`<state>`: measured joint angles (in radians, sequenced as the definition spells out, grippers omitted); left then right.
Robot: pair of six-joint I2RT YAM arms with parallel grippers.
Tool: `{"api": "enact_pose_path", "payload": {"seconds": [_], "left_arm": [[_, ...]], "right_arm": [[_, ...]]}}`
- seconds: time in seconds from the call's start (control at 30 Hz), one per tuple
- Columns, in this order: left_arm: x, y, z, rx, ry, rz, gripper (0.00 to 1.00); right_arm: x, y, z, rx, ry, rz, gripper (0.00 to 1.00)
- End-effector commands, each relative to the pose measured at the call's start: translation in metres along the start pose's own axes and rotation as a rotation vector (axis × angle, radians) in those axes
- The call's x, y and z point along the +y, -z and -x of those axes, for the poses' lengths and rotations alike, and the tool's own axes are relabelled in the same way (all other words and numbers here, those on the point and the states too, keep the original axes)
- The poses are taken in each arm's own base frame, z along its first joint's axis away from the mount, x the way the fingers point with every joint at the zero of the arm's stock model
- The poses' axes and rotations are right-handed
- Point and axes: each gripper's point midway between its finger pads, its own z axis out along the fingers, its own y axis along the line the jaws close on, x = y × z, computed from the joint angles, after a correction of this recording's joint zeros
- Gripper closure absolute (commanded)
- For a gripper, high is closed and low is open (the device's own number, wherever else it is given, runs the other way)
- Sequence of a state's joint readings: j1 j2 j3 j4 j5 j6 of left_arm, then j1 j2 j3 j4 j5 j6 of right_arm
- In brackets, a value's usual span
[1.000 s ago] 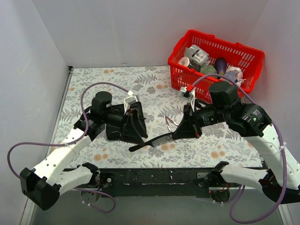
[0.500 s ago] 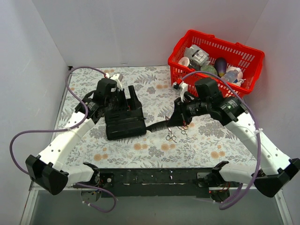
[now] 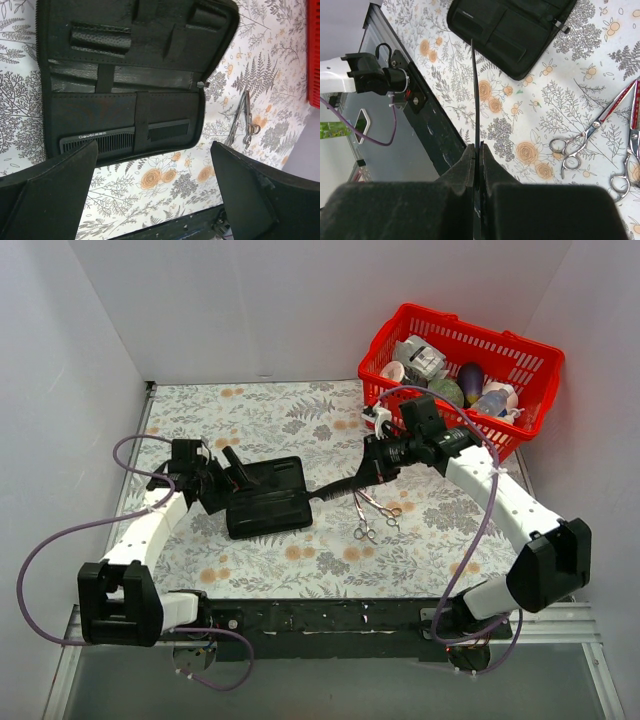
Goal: Sort the hair-cutting tools
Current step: Place the comb in the hairdressing tool bag.
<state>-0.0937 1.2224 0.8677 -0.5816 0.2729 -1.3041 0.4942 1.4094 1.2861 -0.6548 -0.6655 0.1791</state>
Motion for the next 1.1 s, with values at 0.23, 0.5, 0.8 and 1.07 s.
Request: {"api": "enact_pose_path", "payload": {"seconds": [0.23,0.5,0.8,1.07], "left_arm": [[0.019,-0.023,-0.015,0.093,0.069,-0.07,0.02],[0.035,-0.039,-0.016,0.098,0.072,-0.011,0.02],[0.051,-0.051,-0.008,0.052,0.111,0.066,0.02],[0.065,-0.058,-0.015,0.07,0.121,0.113,0.02]], "right_arm": [[-0.014,-0.019,0.033,-0.013,0.029,0.078,0.99],[-0.022,-0.028,0.041,-0.008,0.022,0.075,0.99],[-0.035,-0.042,0.037,0.02,-0.003,0.075,0.99],[-0.047,-0.053,0.033,0.044,-0.022,0.071,0.99]]}}
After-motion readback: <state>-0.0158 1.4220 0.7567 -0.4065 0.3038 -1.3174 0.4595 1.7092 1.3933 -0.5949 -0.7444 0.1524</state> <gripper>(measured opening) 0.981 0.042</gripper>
